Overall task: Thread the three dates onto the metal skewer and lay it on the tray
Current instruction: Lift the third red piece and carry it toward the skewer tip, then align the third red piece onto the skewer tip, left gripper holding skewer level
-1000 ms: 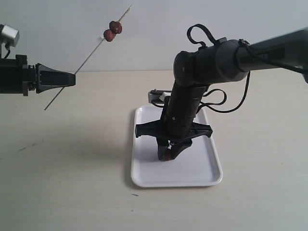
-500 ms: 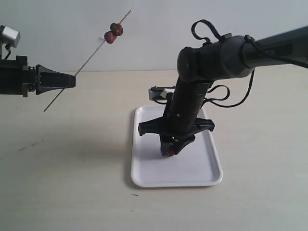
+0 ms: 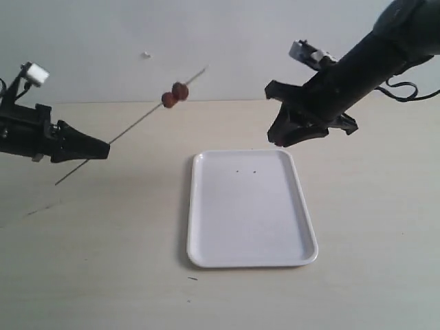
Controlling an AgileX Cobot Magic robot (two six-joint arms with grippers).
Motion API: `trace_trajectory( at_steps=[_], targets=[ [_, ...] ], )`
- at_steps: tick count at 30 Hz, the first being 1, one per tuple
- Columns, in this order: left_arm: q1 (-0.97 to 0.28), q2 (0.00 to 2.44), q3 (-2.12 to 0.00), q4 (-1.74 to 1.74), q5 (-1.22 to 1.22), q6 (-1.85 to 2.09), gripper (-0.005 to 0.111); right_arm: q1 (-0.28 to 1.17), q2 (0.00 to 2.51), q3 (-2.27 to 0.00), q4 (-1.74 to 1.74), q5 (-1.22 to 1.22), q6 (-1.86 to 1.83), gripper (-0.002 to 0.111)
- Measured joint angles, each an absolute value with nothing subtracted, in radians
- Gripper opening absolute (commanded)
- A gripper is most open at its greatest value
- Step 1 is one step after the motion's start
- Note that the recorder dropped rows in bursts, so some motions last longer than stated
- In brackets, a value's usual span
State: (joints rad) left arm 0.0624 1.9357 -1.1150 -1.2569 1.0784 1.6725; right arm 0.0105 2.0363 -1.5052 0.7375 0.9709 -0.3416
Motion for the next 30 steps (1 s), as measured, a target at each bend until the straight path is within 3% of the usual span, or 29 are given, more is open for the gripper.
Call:
trace_trajectory(
  at_steps=[9, 17, 30],
  targets=[
    [-0.114, 1.936, -1.115, -1.159, 0.848, 1.892, 0.0, -0.218, 2.036, -1.505, 1.008, 1.205, -0.58, 0.029],
    [-0.229, 1.936, -1.115, -1.286, 0.82, 2.049, 0.0, -0.225, 2.036, -1.505, 1.113, 1.215, -0.633, 0.029],
    [-0.254, 1.936, -1.115, -1.35, 0.798, 2.09, 0.0, -0.249, 2.04, -1.505, 1.148, 1.22, -0.659, 0.029]
  ],
)
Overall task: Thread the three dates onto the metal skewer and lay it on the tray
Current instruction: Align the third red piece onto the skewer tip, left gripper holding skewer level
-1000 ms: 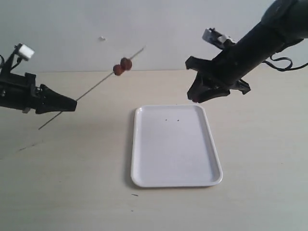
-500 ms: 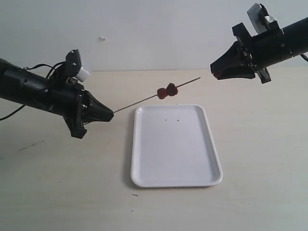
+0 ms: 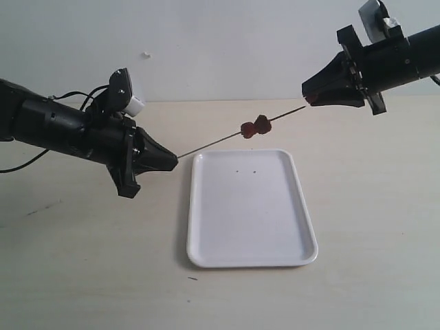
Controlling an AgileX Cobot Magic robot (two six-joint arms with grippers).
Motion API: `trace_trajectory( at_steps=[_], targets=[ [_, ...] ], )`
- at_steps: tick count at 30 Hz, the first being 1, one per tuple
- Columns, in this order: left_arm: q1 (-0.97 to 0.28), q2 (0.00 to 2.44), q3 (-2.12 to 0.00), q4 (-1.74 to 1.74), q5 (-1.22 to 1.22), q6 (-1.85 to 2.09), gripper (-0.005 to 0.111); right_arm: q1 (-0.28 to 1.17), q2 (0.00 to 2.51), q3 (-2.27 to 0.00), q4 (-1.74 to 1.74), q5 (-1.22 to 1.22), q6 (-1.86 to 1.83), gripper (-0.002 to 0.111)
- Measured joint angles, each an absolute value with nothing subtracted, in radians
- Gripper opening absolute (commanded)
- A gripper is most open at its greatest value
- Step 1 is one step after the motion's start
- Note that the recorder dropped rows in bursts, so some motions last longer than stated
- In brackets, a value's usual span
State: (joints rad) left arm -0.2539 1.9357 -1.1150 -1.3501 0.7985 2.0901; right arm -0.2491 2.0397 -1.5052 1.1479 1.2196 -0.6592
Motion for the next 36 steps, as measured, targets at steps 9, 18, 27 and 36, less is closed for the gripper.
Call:
trace_trajectory(
  at_steps=[9, 18, 27, 36],
  targets=[
    [-0.254, 1.936, -1.115, -1.384, 0.787, 2.093, 0.0, -0.275, 2.04, -1.505, 1.148, 1.22, -0.662, 0.029],
    [-0.254, 1.936, -1.115, -1.392, 0.78, 2.093, 0.0, -0.275, 2.04, -1.505, 1.152, 1.222, -0.659, 0.029],
    [-0.255, 1.936, -1.115, -1.403, 0.805, 2.093, 0.0, -0.275, 2.04, -1.505, 1.16, 1.222, -0.634, 0.029],
    [-0.255, 1.936, -1.115, -1.407, 0.805, 2.093, 0.0, -0.261, 2.04, -1.505, 1.172, 1.222, -0.623, 0.029]
  ],
)
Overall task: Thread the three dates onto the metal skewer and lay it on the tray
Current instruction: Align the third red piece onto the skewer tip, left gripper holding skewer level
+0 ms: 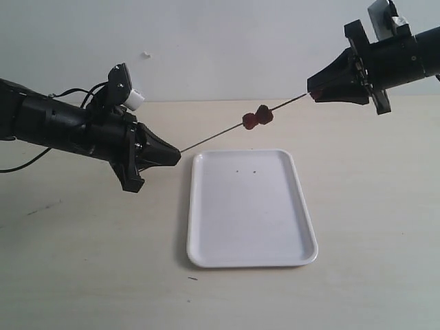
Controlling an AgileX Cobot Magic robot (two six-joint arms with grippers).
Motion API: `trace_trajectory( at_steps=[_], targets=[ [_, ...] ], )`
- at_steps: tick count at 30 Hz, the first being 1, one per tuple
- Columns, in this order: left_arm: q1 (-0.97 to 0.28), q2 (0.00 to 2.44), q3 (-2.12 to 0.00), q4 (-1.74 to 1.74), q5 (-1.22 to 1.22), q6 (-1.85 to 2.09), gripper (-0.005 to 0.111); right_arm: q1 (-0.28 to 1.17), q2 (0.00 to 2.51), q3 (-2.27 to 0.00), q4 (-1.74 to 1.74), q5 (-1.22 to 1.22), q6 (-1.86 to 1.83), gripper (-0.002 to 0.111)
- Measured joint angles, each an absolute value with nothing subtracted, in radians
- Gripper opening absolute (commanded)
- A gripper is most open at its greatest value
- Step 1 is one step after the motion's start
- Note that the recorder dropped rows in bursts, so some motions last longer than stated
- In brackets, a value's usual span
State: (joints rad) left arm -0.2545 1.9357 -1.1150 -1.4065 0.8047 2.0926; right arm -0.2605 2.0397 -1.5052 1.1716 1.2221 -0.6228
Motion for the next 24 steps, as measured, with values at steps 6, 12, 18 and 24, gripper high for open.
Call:
trace_trajectory(
  at_steps=[6, 12, 18, 24],
  targets=[
    [-0.255, 1.936, -1.115, -1.408, 0.805, 2.093, 0.0, -0.251, 2.04, -1.505, 1.192, 1.222, -0.621, 0.029],
    [-0.255, 1.936, -1.115, -1.41, 0.817, 2.093, 0.0, -0.251, 2.04, -1.505, 1.192, 1.222, -0.621, 0.029],
    [-0.255, 1.936, -1.115, -1.41, 0.823, 2.093, 0.0, -0.241, 2.04, -1.505, 1.192, 1.222, -0.621, 0.029],
    [-0.255, 1.936, -1.115, -1.415, 0.826, 2.093, 0.0, -0.237, 2.04, -1.505, 1.192, 1.222, -0.621, 0.029]
  ],
)
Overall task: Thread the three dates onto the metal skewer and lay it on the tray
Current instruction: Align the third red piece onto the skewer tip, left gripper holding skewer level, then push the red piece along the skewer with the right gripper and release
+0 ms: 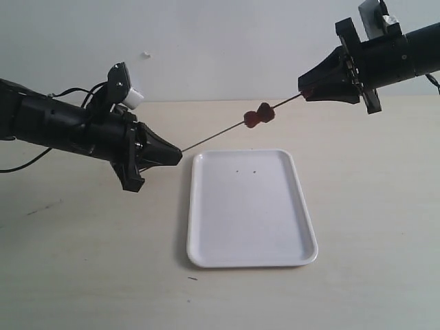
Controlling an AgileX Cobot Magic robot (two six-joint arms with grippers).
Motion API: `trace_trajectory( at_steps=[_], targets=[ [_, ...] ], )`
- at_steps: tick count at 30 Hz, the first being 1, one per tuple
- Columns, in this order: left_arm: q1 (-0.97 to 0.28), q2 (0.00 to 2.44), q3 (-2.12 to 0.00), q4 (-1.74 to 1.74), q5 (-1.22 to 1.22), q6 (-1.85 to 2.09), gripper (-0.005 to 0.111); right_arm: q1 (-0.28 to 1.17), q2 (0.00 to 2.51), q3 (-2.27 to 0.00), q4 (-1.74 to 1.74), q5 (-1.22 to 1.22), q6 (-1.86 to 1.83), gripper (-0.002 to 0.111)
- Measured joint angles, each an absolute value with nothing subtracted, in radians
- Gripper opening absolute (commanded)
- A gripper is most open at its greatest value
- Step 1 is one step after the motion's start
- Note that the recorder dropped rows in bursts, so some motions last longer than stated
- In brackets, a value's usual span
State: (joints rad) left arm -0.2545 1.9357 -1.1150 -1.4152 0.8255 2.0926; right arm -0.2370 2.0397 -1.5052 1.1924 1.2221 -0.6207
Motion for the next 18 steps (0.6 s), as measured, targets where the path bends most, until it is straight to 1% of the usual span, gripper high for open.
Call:
trace_trajectory(
  at_steps=[10, 18],
  targets=[
    [-0.255, 1.936, -1.115, -1.429, 0.842, 2.093, 0.0, -0.237, 2.04, -1.494, 1.179, 1.222, -0.619, 0.029],
    [-0.279, 1.936, -1.115, -1.436, 0.844, 2.093, 0.0, -0.237, 2.04, -1.494, 1.175, 1.222, -0.619, 0.029]
  ],
)
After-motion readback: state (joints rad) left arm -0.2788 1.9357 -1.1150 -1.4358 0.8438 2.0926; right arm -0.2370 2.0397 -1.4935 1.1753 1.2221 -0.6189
